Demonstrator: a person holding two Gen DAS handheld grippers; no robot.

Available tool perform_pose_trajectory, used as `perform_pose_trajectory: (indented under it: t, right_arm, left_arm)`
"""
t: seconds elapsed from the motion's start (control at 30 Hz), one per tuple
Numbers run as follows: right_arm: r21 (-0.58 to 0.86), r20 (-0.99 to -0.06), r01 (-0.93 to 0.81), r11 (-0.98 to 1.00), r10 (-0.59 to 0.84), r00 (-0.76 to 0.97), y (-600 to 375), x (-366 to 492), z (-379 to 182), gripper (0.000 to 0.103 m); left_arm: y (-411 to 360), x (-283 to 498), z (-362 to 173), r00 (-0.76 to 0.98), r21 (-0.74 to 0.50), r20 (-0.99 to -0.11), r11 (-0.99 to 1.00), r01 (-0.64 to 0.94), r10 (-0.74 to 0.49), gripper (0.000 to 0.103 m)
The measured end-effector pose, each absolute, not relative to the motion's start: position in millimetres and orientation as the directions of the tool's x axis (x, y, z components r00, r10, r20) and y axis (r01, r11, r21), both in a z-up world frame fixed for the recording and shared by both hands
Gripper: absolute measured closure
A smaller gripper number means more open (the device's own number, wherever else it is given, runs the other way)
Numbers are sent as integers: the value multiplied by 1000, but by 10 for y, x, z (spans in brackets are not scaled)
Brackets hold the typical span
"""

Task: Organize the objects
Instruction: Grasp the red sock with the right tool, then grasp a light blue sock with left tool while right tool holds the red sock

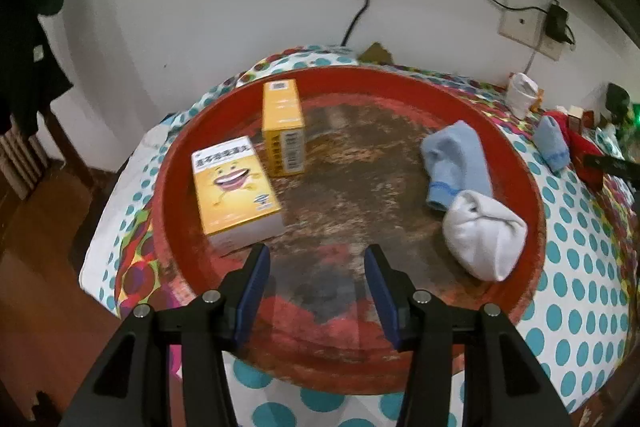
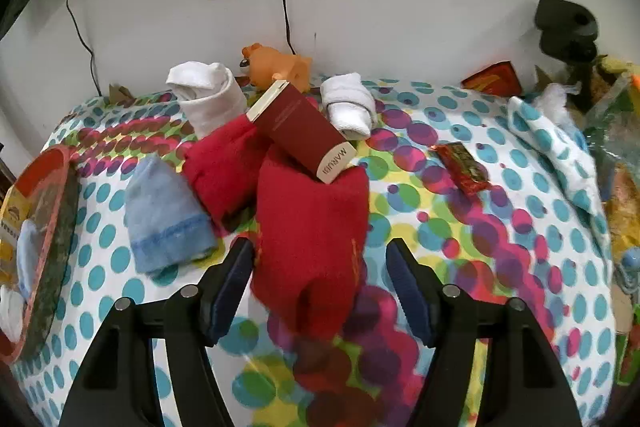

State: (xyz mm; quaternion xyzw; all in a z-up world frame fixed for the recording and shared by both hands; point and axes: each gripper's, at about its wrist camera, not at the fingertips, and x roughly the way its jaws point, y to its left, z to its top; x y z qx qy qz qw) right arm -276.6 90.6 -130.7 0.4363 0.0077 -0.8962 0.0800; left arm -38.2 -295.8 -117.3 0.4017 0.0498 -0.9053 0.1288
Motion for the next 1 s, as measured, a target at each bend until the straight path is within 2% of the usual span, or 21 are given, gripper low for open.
perform_pose_trajectory:
  t: [0.03,0.07,0.17,0.23,0.5,0.57,0.63,0.77,1.0]
  right_arm:
    - [67,-788,157,-985,-148,-597,900,-2801,-1331,56]
    - [79,-793,167,-983,-164,-587,888,-2827,-1354,60]
    - [76,-789,190,-979,-176,-588,867,-2843,-1367,65]
    - [66,-785,212,-975,-182,-592,873,-2806,-1353,71]
    - [65,-773,219,-974,-188,-606,1202,-2572,-1320,74]
    - [49,-769,208,-977,-170,-616,1307,-2527,-1314,74]
    - [24,-765,198,-980,-145,-627,1404,-2491,-1312,74]
    - [5,-757,172,-985,-117,-643,1583,-2445,-1317,74]
    - [21,-756,173,-985,-129,-641,1683,-2417,-1354,74]
  left_arm:
    - [-2936,-384,-1166,-652,9,-735,-963,269,-189,53]
    - [-2915,-386,-1164,-656,3,-733,-965,264,-182,53]
    - [-2831,-406,-1121,-662,-14,-729,-963,267,-173,53]
    - [-2761,-446,-1088,-659,-19,-734,-965,260,-163,53]
    - [-2135,-672,-844,-678,36,-723,-987,159,-136,53]
    - [-1940,-736,-773,-692,37,-713,-992,120,-111,53]
    - [-1730,-809,-730,-708,28,-703,-997,73,-71,48]
    - [-1328,-1027,-717,-707,21,-707,-1000,9,-21,48]
    - [-625,-1630,-868,-657,-3,-750,-993,-118,80,47]
